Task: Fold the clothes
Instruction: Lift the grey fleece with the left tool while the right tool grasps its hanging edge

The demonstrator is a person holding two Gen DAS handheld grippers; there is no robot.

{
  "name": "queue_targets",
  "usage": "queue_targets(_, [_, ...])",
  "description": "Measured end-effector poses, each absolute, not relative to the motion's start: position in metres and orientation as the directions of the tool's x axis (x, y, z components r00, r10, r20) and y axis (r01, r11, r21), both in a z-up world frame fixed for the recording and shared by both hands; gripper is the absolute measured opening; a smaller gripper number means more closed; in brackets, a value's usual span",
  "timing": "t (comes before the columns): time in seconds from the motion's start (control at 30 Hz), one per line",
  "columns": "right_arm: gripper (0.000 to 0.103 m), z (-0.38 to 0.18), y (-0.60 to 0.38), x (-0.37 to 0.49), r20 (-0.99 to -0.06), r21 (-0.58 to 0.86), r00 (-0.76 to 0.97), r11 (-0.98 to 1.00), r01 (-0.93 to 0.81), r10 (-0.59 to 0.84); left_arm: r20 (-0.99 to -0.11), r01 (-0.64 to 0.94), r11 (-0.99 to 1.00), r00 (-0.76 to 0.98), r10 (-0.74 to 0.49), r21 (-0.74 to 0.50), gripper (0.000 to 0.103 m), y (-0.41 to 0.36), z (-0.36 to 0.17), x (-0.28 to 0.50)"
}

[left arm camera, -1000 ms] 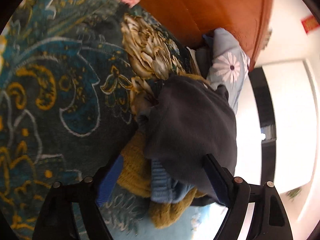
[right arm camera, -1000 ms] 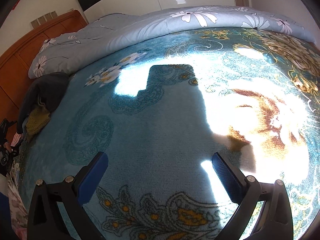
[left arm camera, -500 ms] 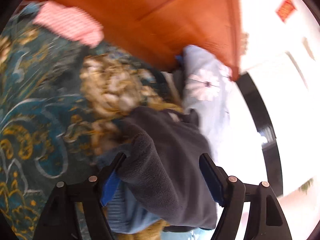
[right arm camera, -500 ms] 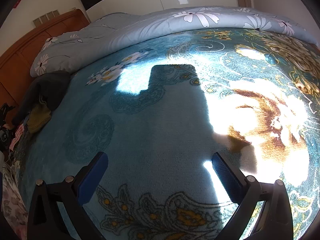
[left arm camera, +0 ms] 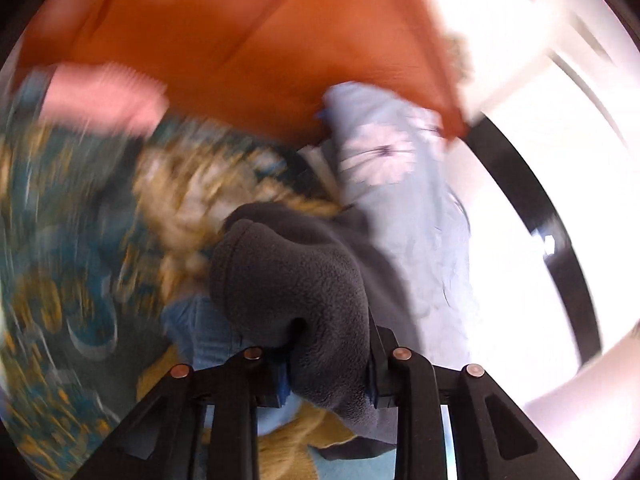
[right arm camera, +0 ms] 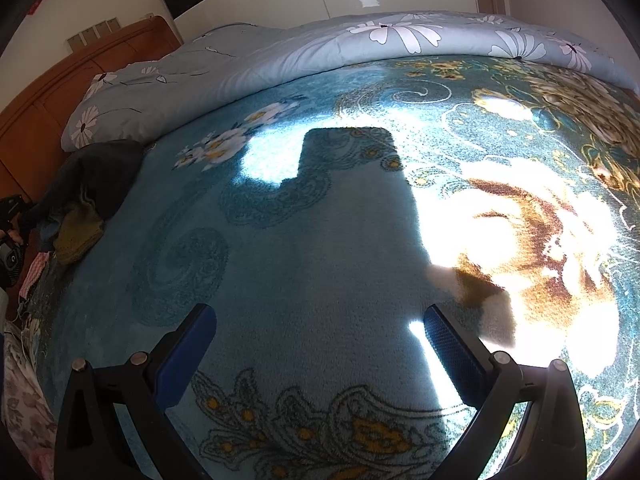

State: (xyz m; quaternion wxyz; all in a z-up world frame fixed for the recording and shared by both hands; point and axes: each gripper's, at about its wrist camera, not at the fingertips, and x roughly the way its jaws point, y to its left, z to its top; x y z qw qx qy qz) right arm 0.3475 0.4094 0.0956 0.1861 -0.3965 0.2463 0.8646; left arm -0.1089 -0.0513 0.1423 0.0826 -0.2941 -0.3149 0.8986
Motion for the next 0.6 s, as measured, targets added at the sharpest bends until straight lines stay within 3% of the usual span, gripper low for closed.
queue_targets(0.1, [0.103, 0.096, 0.412, 0.349, -0.772, 0.302, -0.626, -0.802, -0.515, 0.111, -0.432, -0.075, -0.793, -0.805, 0.406, -0.605, 0.025, -0.027, 0.184, -0.101])
queue_targets(0.23, [0.103, 0.098, 0.416, 0.352, -0.762, 0.334, -0.64, -0.792, -0.511, 0.092, -0.426, -0.201, -0.847, -0.793, 0.436, -0.491, 0.022, 0.018, 0.23, -0.083])
queue_targets(0.33, [0.103, 0.1, 0.418, 0.354, -0.757, 0.352, -0.648, -0.786, -0.508, 0.08, -0.382, -0.299, -0.793, -0.751, 0.538, -0.53, 0.021, 0.033, 0.247, -0.065])
queue_targets(0.6, [0.103, 0.116, 0.401, 0.347, -0.721, 0.378, -0.692, -0.813, -0.444, 0.043, -0.305, -0.521, -0.731, -0.679, 0.668, -0.44, 0.019, 0.045, 0.289, -0.001])
